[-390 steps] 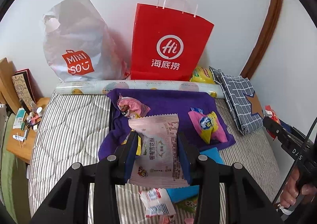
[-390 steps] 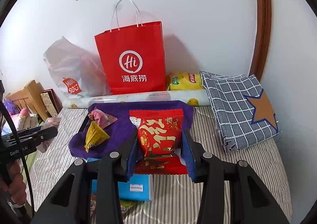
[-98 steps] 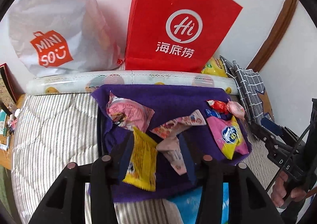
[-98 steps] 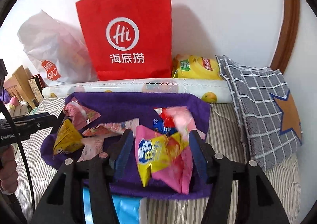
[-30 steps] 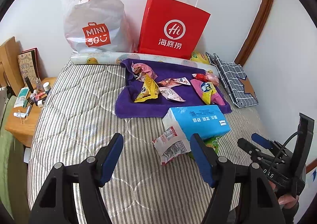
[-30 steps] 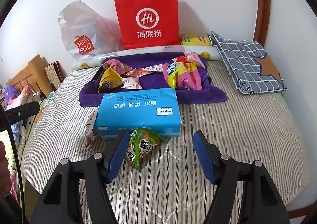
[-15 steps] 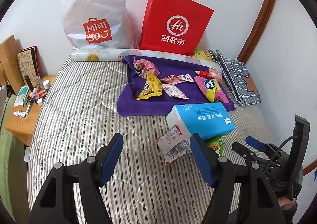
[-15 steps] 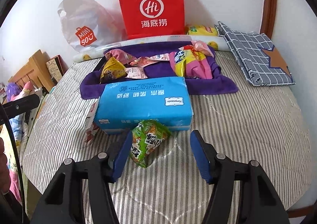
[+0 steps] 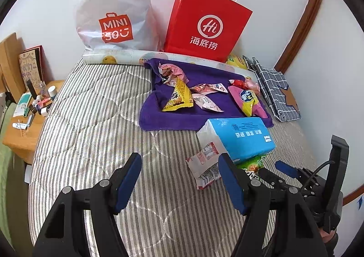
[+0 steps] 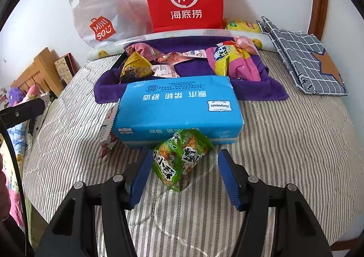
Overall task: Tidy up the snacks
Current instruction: 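Grasp the green snack bag with the right tool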
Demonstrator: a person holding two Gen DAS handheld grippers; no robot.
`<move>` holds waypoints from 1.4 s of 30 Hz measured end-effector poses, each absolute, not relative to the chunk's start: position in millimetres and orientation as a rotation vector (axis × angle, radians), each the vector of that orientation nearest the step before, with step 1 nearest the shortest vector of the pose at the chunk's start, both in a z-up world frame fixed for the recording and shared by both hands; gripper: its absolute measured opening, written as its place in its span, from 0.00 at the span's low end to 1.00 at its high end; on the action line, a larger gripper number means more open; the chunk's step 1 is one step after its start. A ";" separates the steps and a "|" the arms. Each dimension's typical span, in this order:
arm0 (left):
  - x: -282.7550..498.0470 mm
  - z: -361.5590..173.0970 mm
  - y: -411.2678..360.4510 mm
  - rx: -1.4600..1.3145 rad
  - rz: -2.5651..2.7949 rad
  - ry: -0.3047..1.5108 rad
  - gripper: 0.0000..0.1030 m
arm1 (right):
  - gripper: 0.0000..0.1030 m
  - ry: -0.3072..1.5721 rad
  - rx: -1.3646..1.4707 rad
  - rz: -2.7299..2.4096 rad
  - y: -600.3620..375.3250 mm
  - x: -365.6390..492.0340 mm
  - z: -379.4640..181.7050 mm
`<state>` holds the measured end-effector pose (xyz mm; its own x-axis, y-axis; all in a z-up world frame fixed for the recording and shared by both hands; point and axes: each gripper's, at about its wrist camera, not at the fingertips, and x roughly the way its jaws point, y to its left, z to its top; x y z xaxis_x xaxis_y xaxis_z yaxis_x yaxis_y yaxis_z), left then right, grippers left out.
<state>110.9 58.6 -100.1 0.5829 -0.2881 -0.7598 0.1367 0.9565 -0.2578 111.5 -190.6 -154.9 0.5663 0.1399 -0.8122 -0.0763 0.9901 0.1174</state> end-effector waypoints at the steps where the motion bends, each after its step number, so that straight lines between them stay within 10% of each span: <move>1: 111.7 -101.4 59.7 -0.180 -0.251 0.919 0.66 | 0.58 0.966 0.075 0.126 -189.9 112.8 -156.9; 21: 131.4 -129.8 75.5 -0.198 -0.251 0.967 0.66 | 0.61 1.057 0.097 0.125 -174.5 140.6 -197.8; 28: 128.5 -130.2 60.9 -0.179 -0.261 0.975 0.66 | 0.45 1.035 0.112 0.172 -184.6 128.6 -190.4; 42: 139.7 -141.0 -17.7 -0.113 -0.346 1.020 0.66 | 0.43 1.019 0.136 0.108 -252.9 98.1 -180.5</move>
